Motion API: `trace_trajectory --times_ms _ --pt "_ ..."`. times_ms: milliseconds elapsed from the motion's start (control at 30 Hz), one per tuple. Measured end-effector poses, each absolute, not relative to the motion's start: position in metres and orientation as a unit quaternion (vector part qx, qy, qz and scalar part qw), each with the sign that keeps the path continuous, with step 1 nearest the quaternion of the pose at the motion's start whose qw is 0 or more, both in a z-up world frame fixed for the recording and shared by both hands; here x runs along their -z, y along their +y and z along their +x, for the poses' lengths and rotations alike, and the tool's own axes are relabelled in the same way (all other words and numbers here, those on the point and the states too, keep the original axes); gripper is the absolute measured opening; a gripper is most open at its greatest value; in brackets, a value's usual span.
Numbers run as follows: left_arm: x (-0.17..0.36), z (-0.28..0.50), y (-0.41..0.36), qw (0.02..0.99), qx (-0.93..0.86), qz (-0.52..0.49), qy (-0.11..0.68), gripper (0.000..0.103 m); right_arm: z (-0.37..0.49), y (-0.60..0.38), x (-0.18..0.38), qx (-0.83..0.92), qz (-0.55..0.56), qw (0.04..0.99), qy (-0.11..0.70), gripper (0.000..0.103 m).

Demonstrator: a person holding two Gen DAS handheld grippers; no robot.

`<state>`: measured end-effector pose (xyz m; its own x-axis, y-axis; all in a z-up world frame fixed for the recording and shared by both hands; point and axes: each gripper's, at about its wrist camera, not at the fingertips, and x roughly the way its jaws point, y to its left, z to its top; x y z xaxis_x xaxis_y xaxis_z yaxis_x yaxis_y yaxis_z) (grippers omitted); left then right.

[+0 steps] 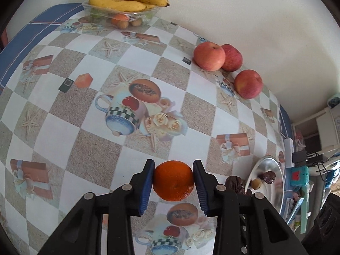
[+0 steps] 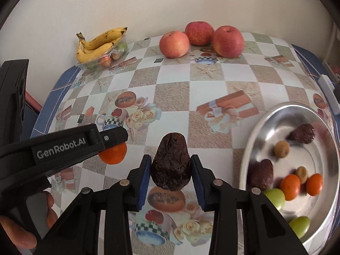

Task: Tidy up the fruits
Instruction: 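Grasp the dark date with the right gripper while the left gripper grasps the orange, then carry the date into the bowl and release it while the left gripper drops the orange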

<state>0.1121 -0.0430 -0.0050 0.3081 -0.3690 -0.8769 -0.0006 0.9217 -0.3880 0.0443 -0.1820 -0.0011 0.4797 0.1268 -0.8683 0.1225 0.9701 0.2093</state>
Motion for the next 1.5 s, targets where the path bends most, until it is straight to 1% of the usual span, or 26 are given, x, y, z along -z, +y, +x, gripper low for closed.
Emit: trace_trajectory --times_ms 400,633,900,1100,1167,1333,1433,1500 --pt "-0.006 0.099 -0.083 0.798 0.135 -0.137 0.571 0.039 0.024 -0.225 -0.007 0.02 0.152 0.854 0.498 0.039" --pt "-0.018 0.077 -0.149 0.796 0.206 -0.091 0.562 0.04 0.006 -0.288 -0.013 0.093 0.174 0.852 0.485 0.039" --pt "-0.003 0.058 -0.207 0.769 0.263 -0.079 0.577 0.04 -0.022 -0.353 -0.001 0.151 0.239 0.828 0.485 0.039" --pt "0.008 0.059 -0.214 0.758 0.263 -0.089 0.59 0.042 -0.027 -0.363 0.004 0.158 0.247 0.823 0.487 0.04" --pt "0.009 0.059 -0.213 0.76 0.258 -0.089 0.589 0.046 -0.029 -0.364 0.005 0.155 0.25 0.821 0.489 0.04" --pt "0.004 0.058 -0.207 0.766 0.262 -0.094 0.579 0.052 -0.032 -0.363 0.005 0.152 0.251 0.822 0.489 0.04" --pt "0.0 0.056 -0.201 0.772 0.259 -0.092 0.574 0.057 -0.036 -0.361 0.005 0.152 0.248 0.822 0.489 0.04" --pt "-0.001 0.054 -0.194 0.779 0.248 -0.087 0.57 0.063 -0.04 -0.36 0.005 0.152 0.247 0.823 0.489 0.04"
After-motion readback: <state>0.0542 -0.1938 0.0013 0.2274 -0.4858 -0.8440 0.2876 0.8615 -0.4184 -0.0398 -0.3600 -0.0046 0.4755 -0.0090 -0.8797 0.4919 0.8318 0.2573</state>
